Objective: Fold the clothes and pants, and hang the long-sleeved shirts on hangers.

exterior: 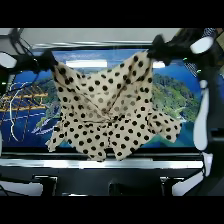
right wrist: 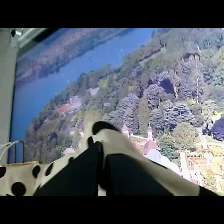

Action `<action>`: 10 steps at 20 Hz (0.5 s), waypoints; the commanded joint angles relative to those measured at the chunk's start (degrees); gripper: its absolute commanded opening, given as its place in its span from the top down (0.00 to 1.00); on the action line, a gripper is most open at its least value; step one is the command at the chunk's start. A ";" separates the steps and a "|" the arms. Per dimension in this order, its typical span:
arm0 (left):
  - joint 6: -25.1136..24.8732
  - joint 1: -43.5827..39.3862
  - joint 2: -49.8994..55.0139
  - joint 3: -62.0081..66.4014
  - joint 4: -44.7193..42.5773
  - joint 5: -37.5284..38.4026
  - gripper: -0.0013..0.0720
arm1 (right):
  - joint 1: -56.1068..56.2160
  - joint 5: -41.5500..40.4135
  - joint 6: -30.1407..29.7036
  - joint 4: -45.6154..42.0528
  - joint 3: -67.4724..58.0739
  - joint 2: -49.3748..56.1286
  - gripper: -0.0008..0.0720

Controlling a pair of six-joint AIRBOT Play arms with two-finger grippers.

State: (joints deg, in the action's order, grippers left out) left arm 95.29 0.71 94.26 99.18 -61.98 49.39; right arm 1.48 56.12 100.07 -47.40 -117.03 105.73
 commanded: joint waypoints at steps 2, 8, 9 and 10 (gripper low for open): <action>-0.04 -1.95 11.30 -0.09 0.59 3.39 0.95 | 5.33 -4.00 -2.91 0.70 -0.07 11.82 0.79; 2.91 0.98 9.31 2.40 0.52 14.40 0.01 | 0.81 14.45 -3.80 -5.73 -0.09 5.62 0.13; 2.93 2.45 7.39 2.84 0.52 16.79 0.01 | -1.07 19.37 -4.98 -8.02 -0.09 3.15 0.13; 2.91 3.89 5.22 2.84 0.50 18.86 0.01 | -3.08 24.11 -6.84 -10.27 -0.07 0.50 0.13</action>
State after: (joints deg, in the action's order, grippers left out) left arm 97.73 1.91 102.45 101.01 -61.45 61.08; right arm 1.96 67.37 96.03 -52.21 -117.10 110.85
